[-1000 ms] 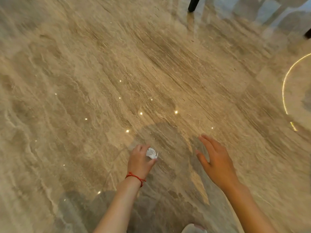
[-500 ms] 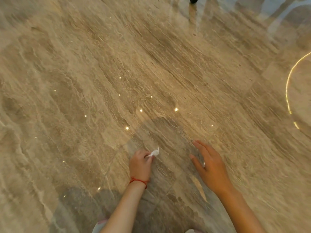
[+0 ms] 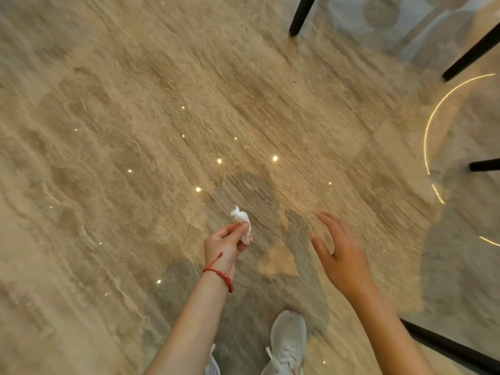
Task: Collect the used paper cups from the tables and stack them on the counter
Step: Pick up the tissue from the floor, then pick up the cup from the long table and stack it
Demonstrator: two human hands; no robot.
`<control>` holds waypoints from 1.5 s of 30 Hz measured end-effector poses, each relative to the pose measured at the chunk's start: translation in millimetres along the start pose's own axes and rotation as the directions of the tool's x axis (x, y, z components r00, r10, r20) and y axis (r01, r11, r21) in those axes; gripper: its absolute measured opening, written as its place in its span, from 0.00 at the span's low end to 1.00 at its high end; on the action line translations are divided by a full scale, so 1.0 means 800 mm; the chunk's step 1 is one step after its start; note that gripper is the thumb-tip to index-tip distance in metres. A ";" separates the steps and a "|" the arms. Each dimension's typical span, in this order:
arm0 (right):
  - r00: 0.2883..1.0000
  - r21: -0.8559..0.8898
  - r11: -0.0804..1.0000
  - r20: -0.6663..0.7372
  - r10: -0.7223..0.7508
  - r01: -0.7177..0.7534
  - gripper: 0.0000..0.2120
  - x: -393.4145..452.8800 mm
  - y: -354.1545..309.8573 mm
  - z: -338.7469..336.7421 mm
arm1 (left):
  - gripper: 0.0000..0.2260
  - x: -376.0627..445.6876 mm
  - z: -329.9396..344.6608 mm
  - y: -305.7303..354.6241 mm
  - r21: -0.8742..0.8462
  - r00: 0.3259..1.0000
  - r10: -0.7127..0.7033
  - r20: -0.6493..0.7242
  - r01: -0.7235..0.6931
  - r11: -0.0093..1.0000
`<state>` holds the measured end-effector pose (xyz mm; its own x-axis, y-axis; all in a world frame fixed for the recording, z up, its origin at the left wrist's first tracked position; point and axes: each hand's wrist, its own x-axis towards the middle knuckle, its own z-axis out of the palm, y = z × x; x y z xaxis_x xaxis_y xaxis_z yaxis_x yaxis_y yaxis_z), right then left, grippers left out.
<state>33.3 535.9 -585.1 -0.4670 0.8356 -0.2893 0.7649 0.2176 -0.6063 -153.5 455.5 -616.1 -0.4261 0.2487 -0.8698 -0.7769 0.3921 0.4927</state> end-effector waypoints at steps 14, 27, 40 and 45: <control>0.965 0.116 0.985 -0.213 0.153 -0.131 0.20 -0.092 -0.210 -0.269 | 0.03 -0.315 0.036 0.204 0.056 0.983 0.138 0.125 -0.146 0.988; 0.928 0.093 0.996 -0.372 0.035 -0.001 0.21 -0.180 -0.360 -0.463 | 0.03 -0.535 0.074 0.309 0.065 0.918 0.267 0.294 -0.298 0.952; 0.868 0.160 0.987 -0.490 0.083 -0.004 0.23 -0.246 -0.348 -0.586 | 0.02 -0.674 0.190 0.318 0.084 0.830 0.281 0.481 -0.362 0.928; 0.825 0.215 0.975 -0.540 0.165 -0.054 0.22 -0.256 -0.304 -0.625 | 0.02 -0.697 0.245 0.304 0.121 0.804 0.258 0.536 -0.375 0.919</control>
<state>165.0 563.7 -8.4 -0.0196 0.9979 0.0614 0.6761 0.0585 -0.7345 -13.5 586.0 -6.2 -0.2945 0.7754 -0.5586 -0.4983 0.3743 0.7821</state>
